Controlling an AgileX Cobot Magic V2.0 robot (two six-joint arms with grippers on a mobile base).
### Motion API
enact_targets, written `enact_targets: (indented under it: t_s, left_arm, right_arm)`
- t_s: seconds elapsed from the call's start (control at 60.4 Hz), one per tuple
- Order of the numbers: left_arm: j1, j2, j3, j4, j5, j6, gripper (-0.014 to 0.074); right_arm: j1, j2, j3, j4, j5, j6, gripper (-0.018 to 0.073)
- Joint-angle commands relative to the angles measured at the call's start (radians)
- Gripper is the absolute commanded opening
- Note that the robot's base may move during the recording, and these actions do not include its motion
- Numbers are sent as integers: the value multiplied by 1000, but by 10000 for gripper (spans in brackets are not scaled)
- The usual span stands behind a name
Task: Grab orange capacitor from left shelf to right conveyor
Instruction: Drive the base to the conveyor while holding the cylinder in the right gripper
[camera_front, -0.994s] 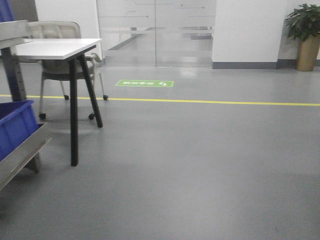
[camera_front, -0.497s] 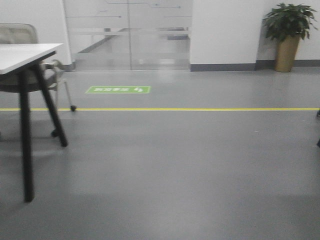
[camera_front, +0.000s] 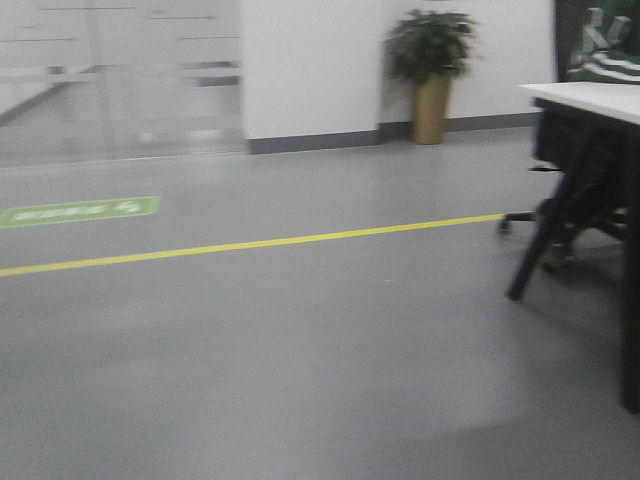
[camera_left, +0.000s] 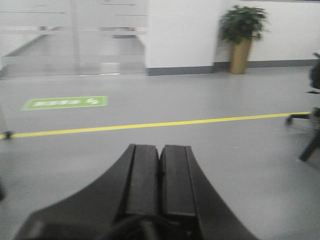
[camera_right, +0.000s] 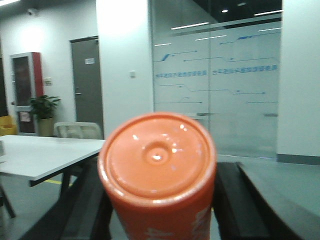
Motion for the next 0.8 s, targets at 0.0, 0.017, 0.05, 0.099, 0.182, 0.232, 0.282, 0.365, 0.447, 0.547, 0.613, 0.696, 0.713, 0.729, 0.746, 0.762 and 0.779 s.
enact_targets:
  t_s: [0.0,0.017,0.05,0.099,0.182,0.232,0.282,0.365,0.447,0.547,0.613,0.696,0.713,0.729,0.746,0.762,0.779]
  left_arm:
    - [-2,-7,22,-3,-88,0,-126]
    - [-2,-7,22,-3,-88,0,-126]
    - [-2,-7,22,-3,-88,0,-126]
    - [-2,-7,22,-3,-88,0,-126]
    - [-2,-7,22,-3,-88,0,-126]
    - [-2,-7,22,-3,-88,0,-126]
    - [-2,-7,22,-3,-88,0,-126]
    - [-2,-7,22,-3,-88,0,-126]
    - [-2,-7,22,-3,-88,0,-126]
    - [-2,-7,22,-3,-88,0,-126]
    - [-2,-7,22,-3,-88,0,-126]
    - [-2,-7,22,-3,-88,0,-126]
    - [-2,-7,22,-3,-88,0,-126]
    - [-2,-7,22,-3,-88,0,-126]
    - [-2,-7,22,-3,-88,0,-126]
    - [-2,-7,22,-3,-88,0,-126]
    - [-2,-7,22,-3,-88,0,-126]
  right_arm:
    - [-1,-13,-27,-13,-91,-11,49]
    - [-1,-13,-27,-13,-91,-11,49]
    - [-1,-13,-27,-13,-91,-11,49]
    - [-1,-13,-27,-13,-91,-11,49]
    - [-1,-13,-27,-13,-91,-11,49]
    - [-1,-13,-27,-13,-91,-11,49]
    - [-1,-13,-27,-13,-91,-11,49]
    - [-1,-13,-27,-13,-91,-11,49]
    - [-1,-13,-27,-13,-91,-11,49]
    - [-1,-13,-27,-13,-91,-11,49]
    - [-1,-13,-27,-13,-91,-11,49]
    - [-1,-13,-27,-13,-91,-11,49]
    - [-1,-13,-27,-13,-91,-11,49]
    - [-1,-13,-27,-13,-91,-11,49]
    - [-1,-13,-27,-13,-91,-11,49]
    - [-1,-13,-27,-13,-91,-11,49]
    - [-1,-13,-27,-13,-91,-11,49]
